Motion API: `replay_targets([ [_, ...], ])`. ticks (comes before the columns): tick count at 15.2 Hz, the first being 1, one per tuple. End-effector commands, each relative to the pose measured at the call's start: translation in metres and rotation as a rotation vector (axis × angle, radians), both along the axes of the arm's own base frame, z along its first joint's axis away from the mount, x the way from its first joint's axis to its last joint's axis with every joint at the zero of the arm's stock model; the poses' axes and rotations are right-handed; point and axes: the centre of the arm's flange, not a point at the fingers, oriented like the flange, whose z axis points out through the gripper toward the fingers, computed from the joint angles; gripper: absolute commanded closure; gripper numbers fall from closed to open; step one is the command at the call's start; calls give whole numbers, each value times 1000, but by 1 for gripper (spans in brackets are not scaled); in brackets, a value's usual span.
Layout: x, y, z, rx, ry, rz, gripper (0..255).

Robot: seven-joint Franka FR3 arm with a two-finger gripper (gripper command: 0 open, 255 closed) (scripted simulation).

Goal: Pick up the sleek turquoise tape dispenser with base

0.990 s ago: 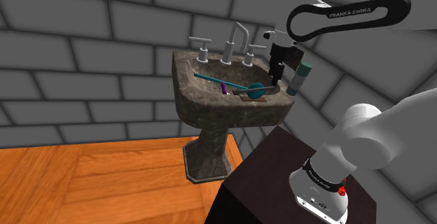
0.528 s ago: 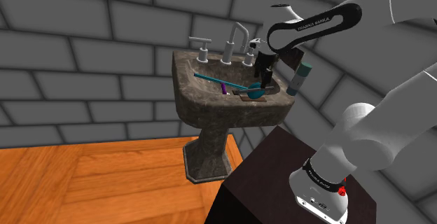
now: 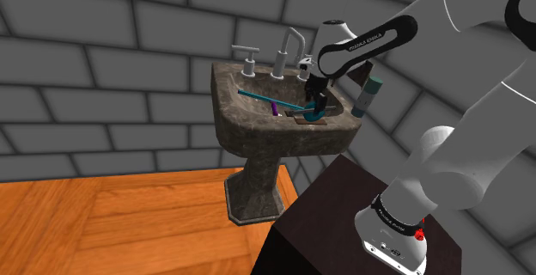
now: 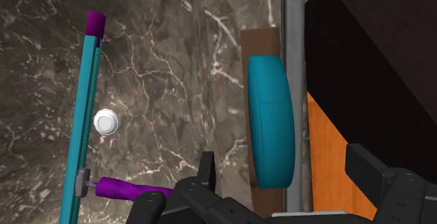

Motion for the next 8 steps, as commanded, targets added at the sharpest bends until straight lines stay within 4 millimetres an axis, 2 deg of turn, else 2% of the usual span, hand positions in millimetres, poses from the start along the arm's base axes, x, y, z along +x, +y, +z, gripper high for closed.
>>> replay_targets([
  [1,0,1,-9,0,-1,0,0],
  [2,0,1,-9,0,-1,0,0],
  [3,0,0,-8,0,-1,0,255],
  [8,0,0,-9,0,-1,0,255],
])
